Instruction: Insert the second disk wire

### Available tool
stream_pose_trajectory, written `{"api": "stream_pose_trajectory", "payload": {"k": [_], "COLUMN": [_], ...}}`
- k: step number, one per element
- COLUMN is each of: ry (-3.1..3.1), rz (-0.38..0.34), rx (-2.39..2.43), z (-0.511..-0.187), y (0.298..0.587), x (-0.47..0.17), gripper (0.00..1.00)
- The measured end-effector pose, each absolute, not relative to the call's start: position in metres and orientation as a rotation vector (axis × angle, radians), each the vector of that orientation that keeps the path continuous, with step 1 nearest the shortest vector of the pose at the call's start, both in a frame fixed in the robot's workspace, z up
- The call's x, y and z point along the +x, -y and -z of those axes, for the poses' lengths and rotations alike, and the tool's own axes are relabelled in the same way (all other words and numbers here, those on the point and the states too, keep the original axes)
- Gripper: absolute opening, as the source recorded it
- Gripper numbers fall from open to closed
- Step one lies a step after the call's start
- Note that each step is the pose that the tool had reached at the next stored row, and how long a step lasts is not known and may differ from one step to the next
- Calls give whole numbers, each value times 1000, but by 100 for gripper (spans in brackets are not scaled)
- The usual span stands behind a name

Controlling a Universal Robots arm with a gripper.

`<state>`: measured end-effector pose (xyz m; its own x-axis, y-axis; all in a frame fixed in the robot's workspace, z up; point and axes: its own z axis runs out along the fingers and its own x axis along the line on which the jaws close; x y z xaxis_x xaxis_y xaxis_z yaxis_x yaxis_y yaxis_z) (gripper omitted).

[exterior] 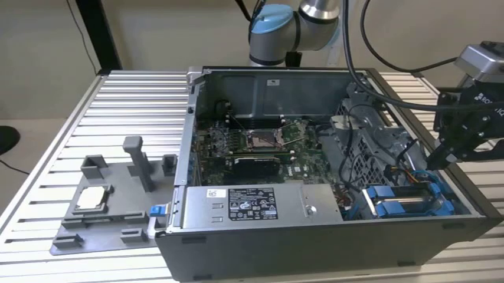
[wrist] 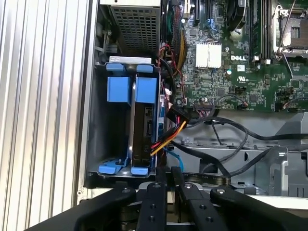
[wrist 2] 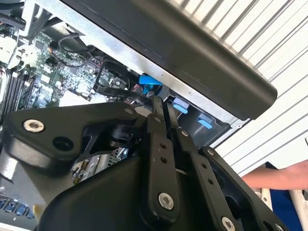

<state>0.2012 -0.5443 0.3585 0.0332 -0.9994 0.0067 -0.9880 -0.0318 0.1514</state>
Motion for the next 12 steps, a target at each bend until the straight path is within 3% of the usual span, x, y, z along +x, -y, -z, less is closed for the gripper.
{"api": "stream_pose_trajectory", "payload": {"k": [12], "ry": [2110], "rz": [146], "rx": [2181], "z": [-368], "y": [555], "x": [189], "gripper": [0]}}
